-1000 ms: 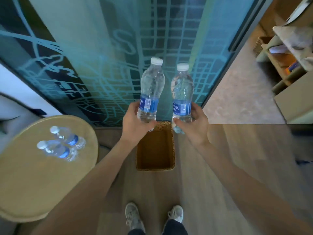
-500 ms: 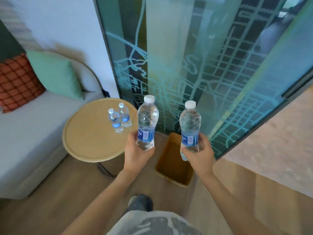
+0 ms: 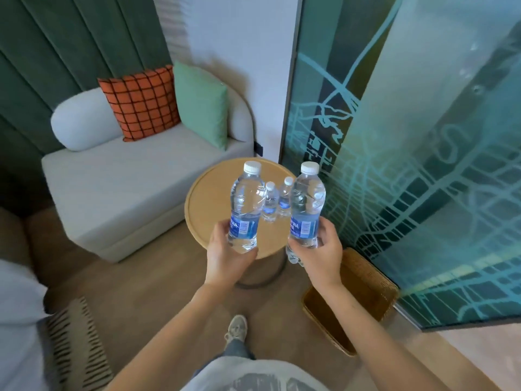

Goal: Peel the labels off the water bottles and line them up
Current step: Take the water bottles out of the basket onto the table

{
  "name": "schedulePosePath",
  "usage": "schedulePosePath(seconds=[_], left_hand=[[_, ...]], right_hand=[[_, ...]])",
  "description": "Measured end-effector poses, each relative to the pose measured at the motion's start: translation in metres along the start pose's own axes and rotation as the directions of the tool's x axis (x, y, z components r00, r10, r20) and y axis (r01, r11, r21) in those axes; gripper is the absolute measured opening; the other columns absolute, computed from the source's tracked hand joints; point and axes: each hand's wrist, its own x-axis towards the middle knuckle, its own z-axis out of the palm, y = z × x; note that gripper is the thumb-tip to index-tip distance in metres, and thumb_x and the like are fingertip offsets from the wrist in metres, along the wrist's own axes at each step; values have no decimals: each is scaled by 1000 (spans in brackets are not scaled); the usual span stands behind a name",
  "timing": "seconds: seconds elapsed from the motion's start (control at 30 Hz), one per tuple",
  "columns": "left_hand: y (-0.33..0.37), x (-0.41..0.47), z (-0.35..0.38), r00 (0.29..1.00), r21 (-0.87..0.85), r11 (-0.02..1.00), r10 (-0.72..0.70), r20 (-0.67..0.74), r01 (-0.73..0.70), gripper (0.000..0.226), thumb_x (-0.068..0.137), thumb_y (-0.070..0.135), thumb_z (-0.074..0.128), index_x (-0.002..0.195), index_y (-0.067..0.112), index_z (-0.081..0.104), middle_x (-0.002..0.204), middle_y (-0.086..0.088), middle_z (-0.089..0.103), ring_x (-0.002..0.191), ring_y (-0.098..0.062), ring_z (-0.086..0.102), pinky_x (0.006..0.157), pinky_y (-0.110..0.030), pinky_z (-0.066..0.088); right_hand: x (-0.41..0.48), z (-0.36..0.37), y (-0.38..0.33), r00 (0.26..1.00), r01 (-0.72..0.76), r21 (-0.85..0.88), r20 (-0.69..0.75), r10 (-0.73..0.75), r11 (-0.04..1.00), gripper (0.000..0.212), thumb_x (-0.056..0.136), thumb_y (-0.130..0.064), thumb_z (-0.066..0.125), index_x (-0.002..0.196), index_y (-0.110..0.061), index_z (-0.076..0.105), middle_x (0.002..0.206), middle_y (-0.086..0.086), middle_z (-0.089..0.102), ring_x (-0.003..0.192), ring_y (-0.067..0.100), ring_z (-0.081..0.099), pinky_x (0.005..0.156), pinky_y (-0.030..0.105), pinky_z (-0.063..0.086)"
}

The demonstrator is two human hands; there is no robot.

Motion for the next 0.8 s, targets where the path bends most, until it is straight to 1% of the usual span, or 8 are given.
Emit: schedulePosePath(seconds=[0.07,0.1,0.23,0.3,0.4,0.53,0.67,0.8], left_hand=[[-7,26,-11,1000,2,1000,-6,2,6,70,65,17,87,118,38,45,115,17,62,107,-10,63,84,-14,45],[-11,39,-16,1000,0,1000,-11,3,11,70,66,17,87,119,37,45,115,19,60,107,-9,63,83,-12,43],[-29,91,-29,999,-8,999,-41,0,41,70,66,16,87,123,30,48,118,16,60,109,-10,62,91,-22,47],[-38,115,-28,998,-2,998,-60,-3,60,70,66,16,87,119,33,45,114,21,58,107,-8,60,88,-18,44],[-56,145,-18,994,5,994,-108,14,108,71,66,19,88,117,37,42,110,29,53,101,3,56,78,-2,40],[-93,179,6,988,34,988,-151,17,150,72,66,20,88,117,39,40,110,30,53,104,20,49,78,4,38],[-143,200,39,982,31,982,-188,-9,188,72,67,18,88,117,39,40,111,28,53,106,18,50,82,5,36],[-192,215,71,981,36,981,-188,-50,190,72,67,15,88,116,36,40,111,22,53,106,8,54,82,0,40]], right_hand=[[13,29,-1,1000,10,3,20,-10,1000,68,68,-3,89,115,-41,58,112,-11,72,105,1,68,82,10,51],[20,42,-1,1000,5,8,30,-5,1000,69,68,-1,89,116,-41,58,112,-11,72,106,2,68,82,10,51],[47,91,4,997,-22,8,78,21,1000,64,69,-1,88,122,-26,62,113,-13,73,108,3,68,87,19,56],[61,111,11,995,-39,20,92,37,999,64,69,1,88,125,-19,62,115,-8,72,110,6,68,91,22,56],[82,134,28,990,-71,22,124,68,997,63,70,3,87,125,-18,62,115,-4,72,111,11,68,95,28,56],[115,155,72,980,-94,-7,176,94,996,63,70,4,87,124,-16,62,117,-1,71,113,18,67,100,44,54],[144,168,134,973,-95,-25,207,99,995,65,69,5,87,126,-14,61,119,0,72,115,21,67,103,52,51],[165,183,195,970,-55,-13,237,56,998,69,68,8,87,127,-13,58,119,0,72,116,21,67,104,47,51]])
